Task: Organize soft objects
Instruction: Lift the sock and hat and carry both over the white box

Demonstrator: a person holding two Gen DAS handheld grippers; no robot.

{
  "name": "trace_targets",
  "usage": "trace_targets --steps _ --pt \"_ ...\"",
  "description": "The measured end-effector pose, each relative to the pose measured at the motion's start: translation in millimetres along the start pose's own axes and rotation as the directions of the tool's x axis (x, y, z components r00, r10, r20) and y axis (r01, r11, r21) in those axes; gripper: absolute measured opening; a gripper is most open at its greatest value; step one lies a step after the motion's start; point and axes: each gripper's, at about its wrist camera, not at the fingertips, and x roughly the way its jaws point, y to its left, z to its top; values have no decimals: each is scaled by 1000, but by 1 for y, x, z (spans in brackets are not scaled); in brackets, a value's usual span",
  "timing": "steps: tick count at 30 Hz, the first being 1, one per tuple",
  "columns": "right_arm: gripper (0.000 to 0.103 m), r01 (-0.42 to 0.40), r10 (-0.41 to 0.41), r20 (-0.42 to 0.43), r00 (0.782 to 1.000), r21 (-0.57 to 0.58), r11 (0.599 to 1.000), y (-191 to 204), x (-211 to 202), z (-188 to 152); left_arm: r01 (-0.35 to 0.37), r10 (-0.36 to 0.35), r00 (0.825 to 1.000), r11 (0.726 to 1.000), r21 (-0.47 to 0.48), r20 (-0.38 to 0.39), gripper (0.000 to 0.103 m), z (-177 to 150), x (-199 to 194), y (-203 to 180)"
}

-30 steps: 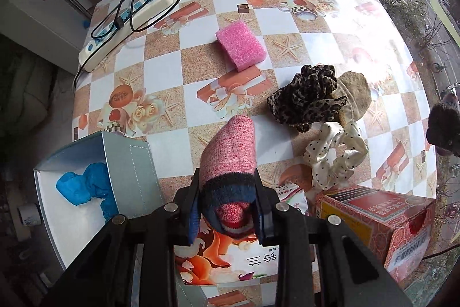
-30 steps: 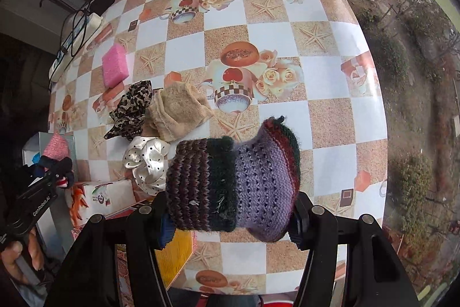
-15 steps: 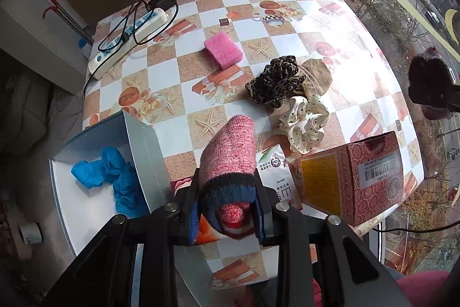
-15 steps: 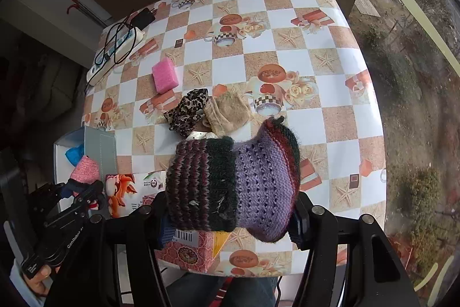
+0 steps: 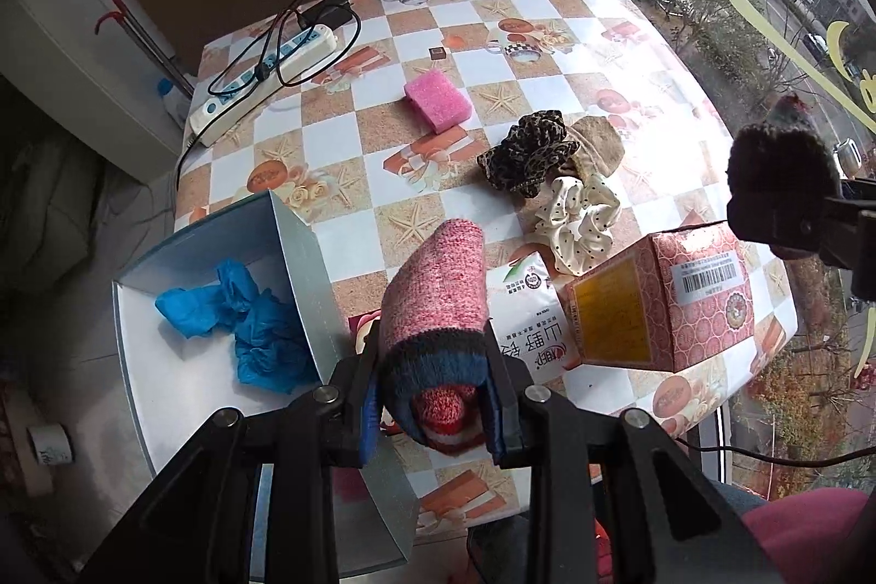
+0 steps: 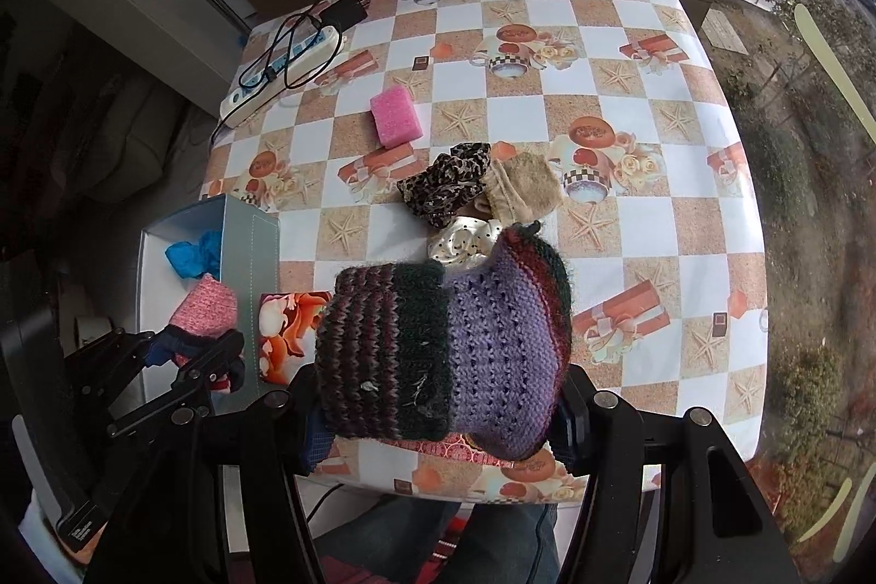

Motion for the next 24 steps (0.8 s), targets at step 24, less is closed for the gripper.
trace_targets --steps 24 --pt "62 7 -17 -48 999 -201 980 82 16 -8 -7 13 999 987 -158 34 33 -31 -14 56"
